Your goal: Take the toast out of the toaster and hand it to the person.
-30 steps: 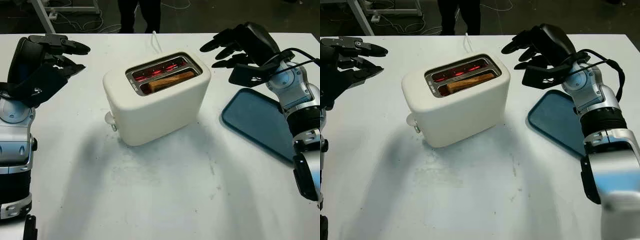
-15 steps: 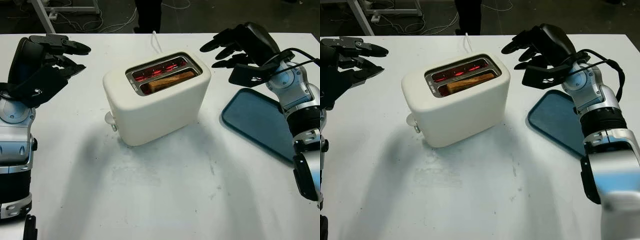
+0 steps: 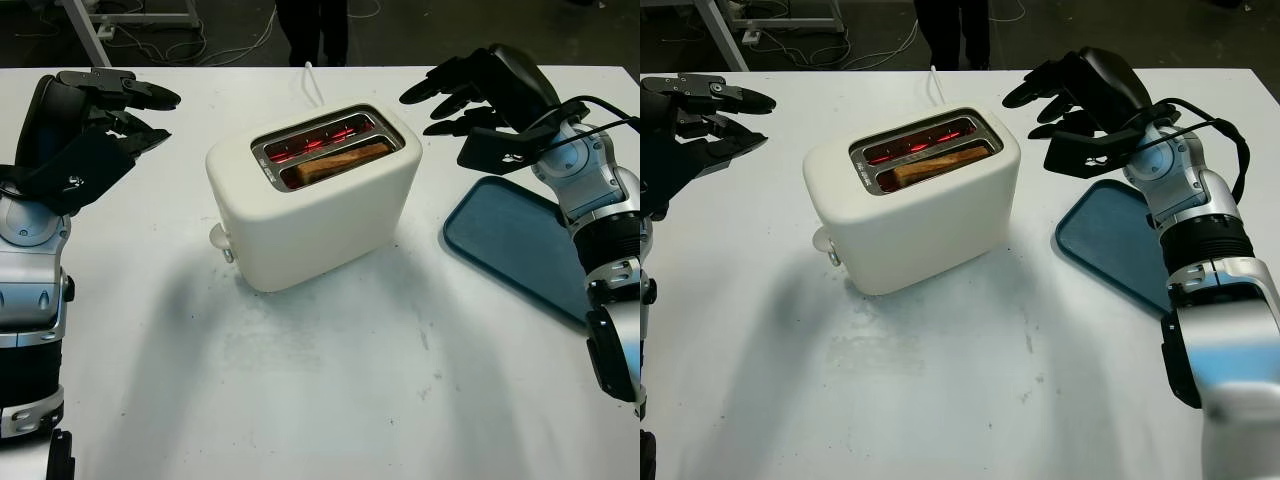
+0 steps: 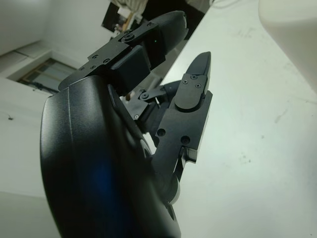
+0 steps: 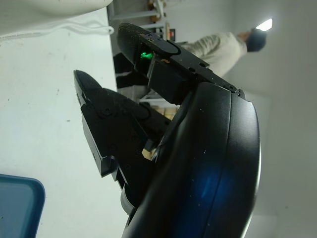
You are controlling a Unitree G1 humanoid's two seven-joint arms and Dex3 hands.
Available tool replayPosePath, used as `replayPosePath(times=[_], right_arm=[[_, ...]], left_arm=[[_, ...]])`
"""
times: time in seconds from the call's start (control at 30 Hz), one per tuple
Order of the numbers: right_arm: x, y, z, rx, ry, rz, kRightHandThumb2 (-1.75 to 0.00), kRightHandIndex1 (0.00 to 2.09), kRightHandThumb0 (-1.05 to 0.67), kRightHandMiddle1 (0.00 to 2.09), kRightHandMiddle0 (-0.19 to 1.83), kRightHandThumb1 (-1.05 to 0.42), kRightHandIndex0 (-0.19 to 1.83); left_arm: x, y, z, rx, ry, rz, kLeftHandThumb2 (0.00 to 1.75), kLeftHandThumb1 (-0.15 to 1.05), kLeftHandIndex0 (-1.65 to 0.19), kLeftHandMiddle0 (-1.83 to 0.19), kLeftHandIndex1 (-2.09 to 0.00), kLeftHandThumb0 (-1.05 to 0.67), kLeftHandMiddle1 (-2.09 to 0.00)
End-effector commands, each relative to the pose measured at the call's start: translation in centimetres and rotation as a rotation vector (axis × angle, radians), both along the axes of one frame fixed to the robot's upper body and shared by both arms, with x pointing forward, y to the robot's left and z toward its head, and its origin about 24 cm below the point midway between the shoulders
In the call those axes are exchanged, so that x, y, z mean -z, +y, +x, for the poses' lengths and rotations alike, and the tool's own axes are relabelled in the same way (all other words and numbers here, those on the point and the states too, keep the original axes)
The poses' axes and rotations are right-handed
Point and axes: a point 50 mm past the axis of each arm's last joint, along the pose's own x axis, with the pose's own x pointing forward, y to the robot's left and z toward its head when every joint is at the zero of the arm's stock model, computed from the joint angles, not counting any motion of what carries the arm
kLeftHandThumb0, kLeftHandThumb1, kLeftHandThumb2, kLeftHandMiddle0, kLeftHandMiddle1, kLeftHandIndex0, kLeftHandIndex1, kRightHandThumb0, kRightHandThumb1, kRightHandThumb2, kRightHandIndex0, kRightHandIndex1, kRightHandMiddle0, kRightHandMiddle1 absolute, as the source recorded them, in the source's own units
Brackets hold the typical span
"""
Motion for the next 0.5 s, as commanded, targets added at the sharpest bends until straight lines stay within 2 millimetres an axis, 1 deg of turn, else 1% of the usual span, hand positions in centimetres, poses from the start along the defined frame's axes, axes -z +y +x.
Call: replayPosePath(times=[0.0, 0.2, 0.47], right_arm=[[0.04, -0.4, -0.14, 0.004, 0.0, 0.014, 0.0, 0.0, -0.02, 0.01, 1.1, -0.67, 1.32], [0.1, -0.38, -0.11, 0.002, -0.002, 0.007, 0.0, 0.01, -0.04, 0.0, 1.1, -0.67, 1.33], [0.16, -0.37, -0.16, 0.001, -0.007, 0.001, 0.0, 0.01, -0.03, 0.0, 1.11, -0.66, 1.35]], left_arm=[[0.24, 0.19, -0.14, -0.005, -0.002, -0.001, 0.0, 0.84, -1.0, -0.83, -0.26, -0.1, -0.89], [0.26, 0.17, -0.25, -0.016, 0.006, 0.001, 0.0, 0.85, -0.98, -0.81, -0.25, -0.12, -0.87], [0.37, 0.25, -0.22, -0.017, 0.009, -0.003, 0.0, 0.85, -0.98, -0.81, -0.25, -0.12, -0.87]])
